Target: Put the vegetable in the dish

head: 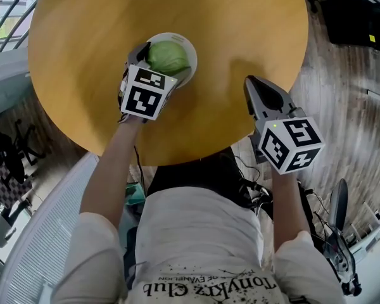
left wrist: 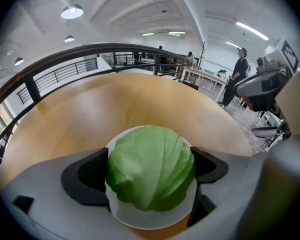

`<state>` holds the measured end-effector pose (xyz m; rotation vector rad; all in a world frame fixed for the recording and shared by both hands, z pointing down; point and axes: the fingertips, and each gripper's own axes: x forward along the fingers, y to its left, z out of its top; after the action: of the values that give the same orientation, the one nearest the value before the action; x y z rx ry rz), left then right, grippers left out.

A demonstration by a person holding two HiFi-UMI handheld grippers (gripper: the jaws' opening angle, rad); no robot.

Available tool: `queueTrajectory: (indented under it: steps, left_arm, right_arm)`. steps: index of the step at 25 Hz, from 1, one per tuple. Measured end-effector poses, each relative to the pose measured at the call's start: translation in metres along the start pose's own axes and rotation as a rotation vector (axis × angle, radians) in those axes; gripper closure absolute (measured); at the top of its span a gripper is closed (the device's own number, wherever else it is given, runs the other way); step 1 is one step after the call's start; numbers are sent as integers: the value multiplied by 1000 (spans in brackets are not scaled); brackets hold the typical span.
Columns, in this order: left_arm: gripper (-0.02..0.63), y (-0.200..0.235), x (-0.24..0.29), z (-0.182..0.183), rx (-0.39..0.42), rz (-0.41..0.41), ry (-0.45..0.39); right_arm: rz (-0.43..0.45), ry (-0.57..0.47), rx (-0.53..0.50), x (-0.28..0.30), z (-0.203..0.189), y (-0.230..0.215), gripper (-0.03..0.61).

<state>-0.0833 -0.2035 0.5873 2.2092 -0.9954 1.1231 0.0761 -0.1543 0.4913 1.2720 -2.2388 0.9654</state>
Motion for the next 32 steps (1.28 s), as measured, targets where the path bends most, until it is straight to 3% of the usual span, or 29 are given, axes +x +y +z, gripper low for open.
queueTrajectory:
  steps: [7,20,32]
  left_arm:
    - [114,1,0,0,1,-9,20]
    - [114,1,-5,-1,-10,29,-31]
    - [115,4,-69,-7,-85,103,-98]
  right_arm:
    - [4,2,3,1,2,0,554]
    - [16,6,-16,-8,-1,4,554]
    - [59,-24,-79,-32,14,32,554]
